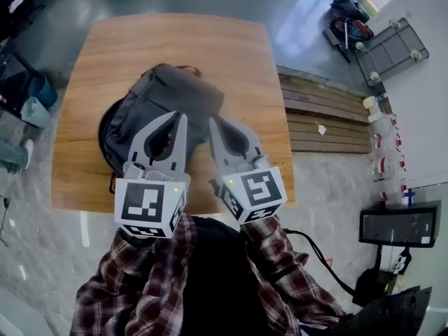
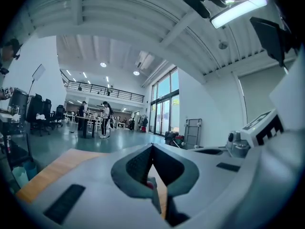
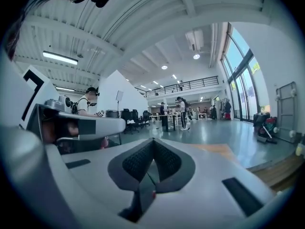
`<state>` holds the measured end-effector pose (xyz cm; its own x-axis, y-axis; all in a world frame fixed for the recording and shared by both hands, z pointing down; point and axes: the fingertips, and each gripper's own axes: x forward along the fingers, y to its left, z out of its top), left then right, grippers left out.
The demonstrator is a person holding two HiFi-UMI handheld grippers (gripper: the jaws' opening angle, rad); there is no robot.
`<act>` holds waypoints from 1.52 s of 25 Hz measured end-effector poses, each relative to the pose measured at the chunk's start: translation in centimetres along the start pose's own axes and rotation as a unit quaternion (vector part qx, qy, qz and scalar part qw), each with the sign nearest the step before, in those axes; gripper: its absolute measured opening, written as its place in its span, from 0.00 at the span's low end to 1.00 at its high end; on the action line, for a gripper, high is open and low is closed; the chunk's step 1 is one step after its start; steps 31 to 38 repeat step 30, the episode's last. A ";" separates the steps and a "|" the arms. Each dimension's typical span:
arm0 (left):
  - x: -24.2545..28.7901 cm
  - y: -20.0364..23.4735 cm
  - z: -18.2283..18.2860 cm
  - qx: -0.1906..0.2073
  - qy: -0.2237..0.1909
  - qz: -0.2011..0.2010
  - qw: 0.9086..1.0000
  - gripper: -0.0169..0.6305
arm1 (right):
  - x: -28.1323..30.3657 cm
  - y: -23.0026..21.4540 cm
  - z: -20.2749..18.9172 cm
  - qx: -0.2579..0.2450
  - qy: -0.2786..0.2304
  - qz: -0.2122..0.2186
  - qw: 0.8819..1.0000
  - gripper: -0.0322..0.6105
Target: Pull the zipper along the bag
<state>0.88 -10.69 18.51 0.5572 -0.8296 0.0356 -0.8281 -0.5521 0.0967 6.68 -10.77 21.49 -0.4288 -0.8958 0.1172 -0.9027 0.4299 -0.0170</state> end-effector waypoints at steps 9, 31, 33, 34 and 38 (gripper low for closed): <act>0.3 0.6 1.3 -0.002 -0.013 0.002 1.000 0.04 | 0.0 0.6 2.4 -0.029 -0.023 0.009 0.999 0.06; 0.5 0.6 1.0 0.000 -0.010 -0.006 1.000 0.04 | 0.6 1.2 2.2 -0.022 -0.022 0.018 0.999 0.06; 0.5 0.6 1.0 0.000 -0.010 -0.006 1.000 0.04 | 0.6 1.2 2.2 -0.022 -0.022 0.018 0.999 0.06; 0.5 0.6 1.0 0.000 -0.010 -0.006 1.000 0.04 | 0.6 1.2 2.2 -0.022 -0.022 0.018 0.999 0.06; 0.5 0.6 1.0 0.000 -0.010 -0.006 1.000 0.04 | 0.6 1.2 2.2 -0.022 -0.022 0.018 0.999 0.06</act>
